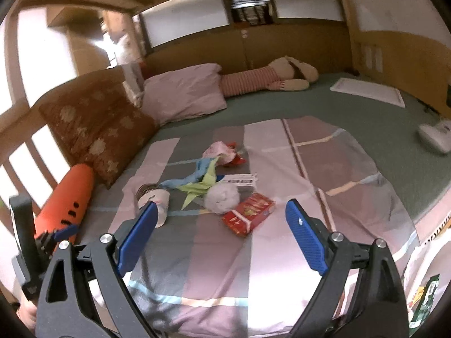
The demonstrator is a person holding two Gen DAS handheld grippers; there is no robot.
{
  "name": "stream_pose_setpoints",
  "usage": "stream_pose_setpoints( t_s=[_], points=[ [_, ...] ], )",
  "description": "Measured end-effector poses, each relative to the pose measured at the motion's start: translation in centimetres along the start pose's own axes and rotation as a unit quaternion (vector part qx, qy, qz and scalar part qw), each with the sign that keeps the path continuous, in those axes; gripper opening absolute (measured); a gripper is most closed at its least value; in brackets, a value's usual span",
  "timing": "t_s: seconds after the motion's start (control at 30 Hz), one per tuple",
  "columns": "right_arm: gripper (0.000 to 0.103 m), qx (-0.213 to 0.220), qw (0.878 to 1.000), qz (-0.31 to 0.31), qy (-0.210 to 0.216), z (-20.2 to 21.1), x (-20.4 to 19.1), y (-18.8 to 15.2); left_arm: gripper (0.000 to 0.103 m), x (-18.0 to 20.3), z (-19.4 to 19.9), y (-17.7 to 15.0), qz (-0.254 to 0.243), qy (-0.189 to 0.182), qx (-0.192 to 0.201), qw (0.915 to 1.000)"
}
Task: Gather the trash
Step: 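Grasp the white paper cup with the left tool while the right tool grasps the white tissue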
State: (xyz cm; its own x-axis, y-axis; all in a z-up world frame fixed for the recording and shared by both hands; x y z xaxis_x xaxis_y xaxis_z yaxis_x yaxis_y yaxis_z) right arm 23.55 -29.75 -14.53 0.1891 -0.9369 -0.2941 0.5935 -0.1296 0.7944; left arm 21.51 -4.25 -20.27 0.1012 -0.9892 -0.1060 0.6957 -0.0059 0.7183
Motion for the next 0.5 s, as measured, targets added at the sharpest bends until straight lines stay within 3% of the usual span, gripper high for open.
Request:
stream_pose_setpoints(
  t_s=[0.2,0.3,0.5],
  points=[
    [0.09,-0.013,1.0,-0.01,-0.014,-1.1,1.3,0.3,0.098,1.6,-2.8,2.4,-0.023,-0.011,-0.016,0.9996],
    [0.09,-0.024,1.0,-0.002,-0.019,-2.2,1.2,0.5,0.098,2.7,-6.3,4.2,-0.018,-0.022,-0.044,0.9986],
    [0.09,-0.061,0.997,0.032,-0.019,-5.5,-0.1,0.3,0.097,3.1,-12.9,6.0,-0.003,-0.005,-0.091,0.9959]
  ],
)
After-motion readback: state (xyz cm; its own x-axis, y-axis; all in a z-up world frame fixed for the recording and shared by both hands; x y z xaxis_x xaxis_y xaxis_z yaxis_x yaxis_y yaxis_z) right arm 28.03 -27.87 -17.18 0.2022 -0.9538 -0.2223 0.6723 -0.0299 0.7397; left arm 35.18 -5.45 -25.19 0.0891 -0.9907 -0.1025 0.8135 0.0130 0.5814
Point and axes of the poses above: each gripper's, at about its wrist camera, not at the fingertips, and z roughly against the way its jaws point, x to its right, y to its top, the point moved 4 cm from there along -z, roughly the way its jaws point, and after that the axes turned 6 degrees about y, right-handed, at the moved point
